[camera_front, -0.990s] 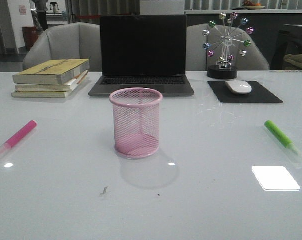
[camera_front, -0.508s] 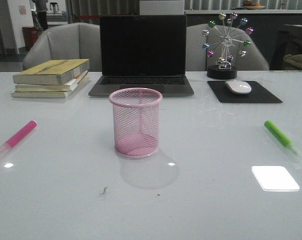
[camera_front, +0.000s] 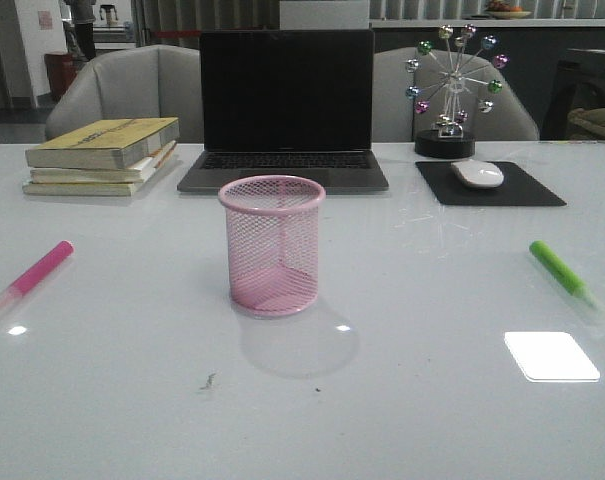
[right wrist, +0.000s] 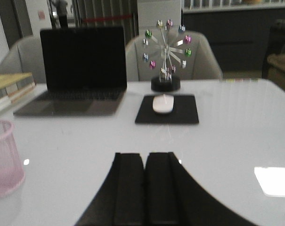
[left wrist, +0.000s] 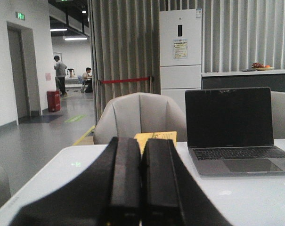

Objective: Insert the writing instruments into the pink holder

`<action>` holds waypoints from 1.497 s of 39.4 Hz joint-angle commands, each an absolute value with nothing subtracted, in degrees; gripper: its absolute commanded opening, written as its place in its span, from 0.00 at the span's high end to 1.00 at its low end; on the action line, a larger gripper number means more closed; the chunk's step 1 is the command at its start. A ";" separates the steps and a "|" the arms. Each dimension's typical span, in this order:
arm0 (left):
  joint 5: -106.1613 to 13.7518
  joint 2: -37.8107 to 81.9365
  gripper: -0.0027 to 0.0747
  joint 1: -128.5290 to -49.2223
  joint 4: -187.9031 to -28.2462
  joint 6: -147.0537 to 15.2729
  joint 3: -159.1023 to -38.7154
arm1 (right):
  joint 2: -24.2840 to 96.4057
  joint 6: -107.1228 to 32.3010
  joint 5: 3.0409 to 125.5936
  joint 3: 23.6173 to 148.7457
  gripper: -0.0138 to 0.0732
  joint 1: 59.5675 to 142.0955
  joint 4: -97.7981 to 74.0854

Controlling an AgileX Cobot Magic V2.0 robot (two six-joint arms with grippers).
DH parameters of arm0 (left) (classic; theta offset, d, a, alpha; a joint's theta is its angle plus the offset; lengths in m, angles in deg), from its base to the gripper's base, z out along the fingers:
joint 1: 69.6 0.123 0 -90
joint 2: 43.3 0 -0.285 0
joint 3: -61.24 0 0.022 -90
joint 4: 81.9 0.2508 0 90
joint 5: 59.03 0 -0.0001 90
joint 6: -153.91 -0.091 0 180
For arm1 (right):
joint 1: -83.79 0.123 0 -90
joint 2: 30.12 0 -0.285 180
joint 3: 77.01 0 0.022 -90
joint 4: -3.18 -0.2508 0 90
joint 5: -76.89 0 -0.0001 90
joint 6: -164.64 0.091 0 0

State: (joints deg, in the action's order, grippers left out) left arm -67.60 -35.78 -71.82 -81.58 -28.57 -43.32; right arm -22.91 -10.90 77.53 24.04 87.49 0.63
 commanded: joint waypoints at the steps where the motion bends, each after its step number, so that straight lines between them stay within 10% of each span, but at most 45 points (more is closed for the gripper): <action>1: -73.10 -36.84 0.84 -71.90 -76.95 -28.44 -49.16 | -23.98 -10.97 91.25 25.20 0.78 87.59 1.11; 25: -55.89 -7.97 0.82 -71.90 -81.18 -28.44 -78.27 | -0.11 -11.02 66.50 55.41 0.78 87.59 2.04; 36: -52.97 1.84 0.30 -71.90 -88.76 -28.44 -78.27 | 18.10 -11.02 66.50 62.23 0.25 87.59 2.04; 59: -57.91 7.62 0.29 -71.90 -85.31 -28.44 -78.27 | 47.04 -12.57 42.48 81.25 0.23 87.59 2.51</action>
